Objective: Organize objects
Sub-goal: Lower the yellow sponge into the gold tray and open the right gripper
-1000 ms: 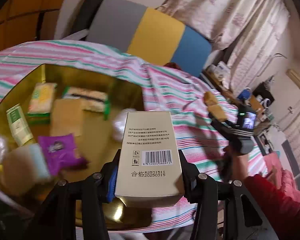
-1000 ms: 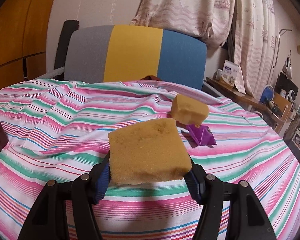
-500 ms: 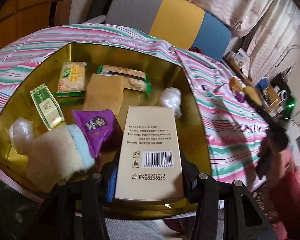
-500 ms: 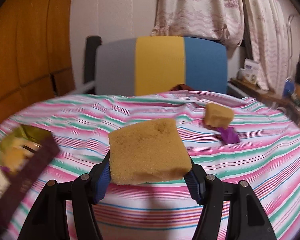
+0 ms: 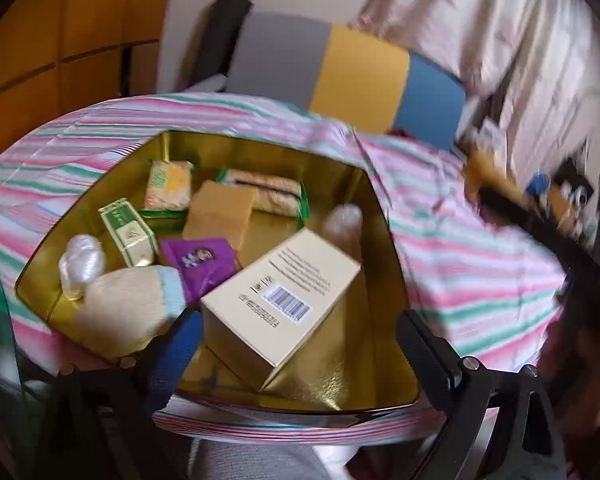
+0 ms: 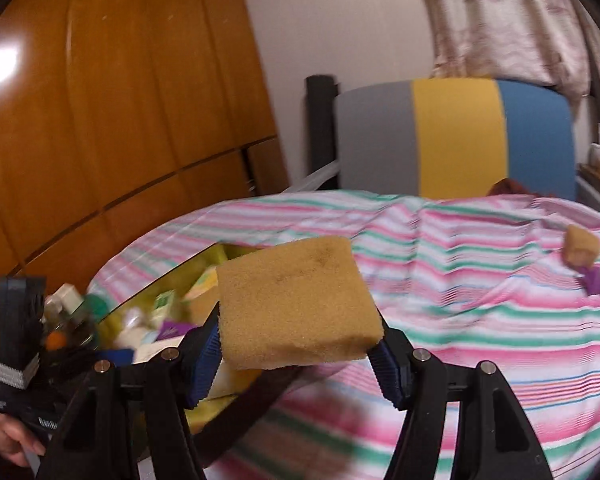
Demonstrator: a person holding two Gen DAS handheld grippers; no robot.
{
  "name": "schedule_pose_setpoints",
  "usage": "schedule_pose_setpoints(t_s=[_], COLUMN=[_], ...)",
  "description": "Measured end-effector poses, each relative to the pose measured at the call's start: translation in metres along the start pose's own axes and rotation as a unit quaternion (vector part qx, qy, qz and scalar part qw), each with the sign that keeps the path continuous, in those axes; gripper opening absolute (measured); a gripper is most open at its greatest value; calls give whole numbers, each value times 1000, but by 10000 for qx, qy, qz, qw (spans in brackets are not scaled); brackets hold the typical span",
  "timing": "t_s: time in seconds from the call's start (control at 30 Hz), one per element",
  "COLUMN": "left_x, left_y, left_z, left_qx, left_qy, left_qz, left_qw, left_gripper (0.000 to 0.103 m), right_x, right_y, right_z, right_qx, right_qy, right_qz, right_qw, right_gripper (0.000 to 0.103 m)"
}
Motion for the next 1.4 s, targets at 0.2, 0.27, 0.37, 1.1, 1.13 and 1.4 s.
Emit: schedule_pose_setpoints(t_s=[0.2, 0.27, 0.37, 1.1, 1.13, 1.4], left_x=[10, 12, 12, 10, 10, 9], left_y=[30, 38, 41, 58, 58, 58], left_z=[-19, -24, -29, -36, -36, -36], left_qx=[438, 712, 1094, 1304, 1297, 1288], left_qy=[538, 624, 640, 1055, 1070, 1125], left_qz=[733, 935, 979, 1235, 1231, 1234], left_qw=[9949, 9911, 9871, 9781, 9781, 9775], left_gripper=[100, 102, 103, 103, 103, 103], right_x=[-16, -23, -32, -47, -47, -35], right_y=[-5, -5, -8, -32, -30, -17], right_z=[-28, -36, -49, -99, -99, -85], right_qx=[300, 366, 496, 263, 248, 222], right_qy=[291, 377, 551, 1514, 1556, 1307], right_qz=[-325, -434, -667, -1224, -1186, -1033], right_qw=[9986, 9977, 9950, 9805, 9804, 9858], right_gripper=[66, 66, 66, 75, 76, 80])
Point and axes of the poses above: each gripper's, at about its wrist camera, not at the fingertips, and y roughly against the way its jaws point, z to its right, x to its top, the point moved 1 cm from there along -y, roughly the way its jaws point, and after that the axes turned 13 degrees about -x, right-handed, at the moved point
